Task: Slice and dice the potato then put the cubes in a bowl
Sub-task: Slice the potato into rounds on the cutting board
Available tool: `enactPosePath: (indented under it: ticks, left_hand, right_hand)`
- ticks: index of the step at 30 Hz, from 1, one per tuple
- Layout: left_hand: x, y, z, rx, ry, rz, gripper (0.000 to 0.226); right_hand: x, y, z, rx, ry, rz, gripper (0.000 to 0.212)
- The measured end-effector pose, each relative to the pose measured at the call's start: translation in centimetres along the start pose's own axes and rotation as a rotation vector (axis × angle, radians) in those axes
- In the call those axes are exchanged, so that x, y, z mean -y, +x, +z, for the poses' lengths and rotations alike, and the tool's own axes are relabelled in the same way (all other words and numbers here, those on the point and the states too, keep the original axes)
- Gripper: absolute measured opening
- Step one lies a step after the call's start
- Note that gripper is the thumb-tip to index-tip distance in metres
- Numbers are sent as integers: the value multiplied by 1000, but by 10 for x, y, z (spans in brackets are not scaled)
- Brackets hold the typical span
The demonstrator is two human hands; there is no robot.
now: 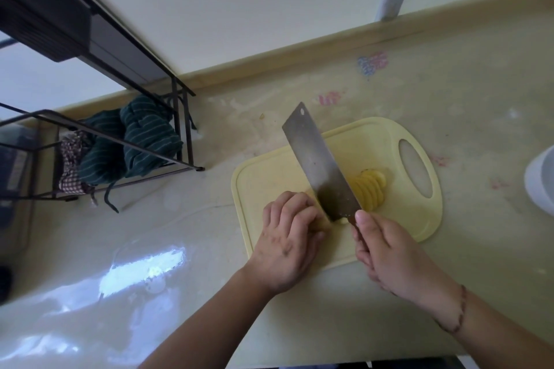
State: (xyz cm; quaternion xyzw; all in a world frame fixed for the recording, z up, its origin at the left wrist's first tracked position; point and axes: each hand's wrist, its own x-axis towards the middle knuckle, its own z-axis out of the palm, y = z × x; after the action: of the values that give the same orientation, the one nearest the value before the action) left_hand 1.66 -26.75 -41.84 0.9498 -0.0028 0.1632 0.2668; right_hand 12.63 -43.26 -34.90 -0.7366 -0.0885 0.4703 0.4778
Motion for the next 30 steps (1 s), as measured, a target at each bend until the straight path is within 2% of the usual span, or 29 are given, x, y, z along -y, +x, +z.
enactPosePath:
  ticks: [3,10,15,18,27,30]
  left_hand:
    - [-2,-1,3,-21,-17,-26,22]
    - [-5,5,-2,-74,-116,-23,26]
    - [-6,2,-2,-100,-100,-28,37]
    - [-6,2,-2,-109,-110,-37,33]
    - [-4,2,-3,-107,-106,-39,32]
    - [-4,4,-4,-120,-107,-34,24]
  right_hand:
    - [0,-2,11,-75,-208,-127,45]
    - [18,-23,0,-32,-44,-52,48]
    - [16,-53,-2,-48,-150,-100,49]
    - [17,-66,-1,-95,-240,-143,43]
    - [22,-80,0,-135,-339,-145,53]
    - [23,-82,0,-130,-346,-148,53]
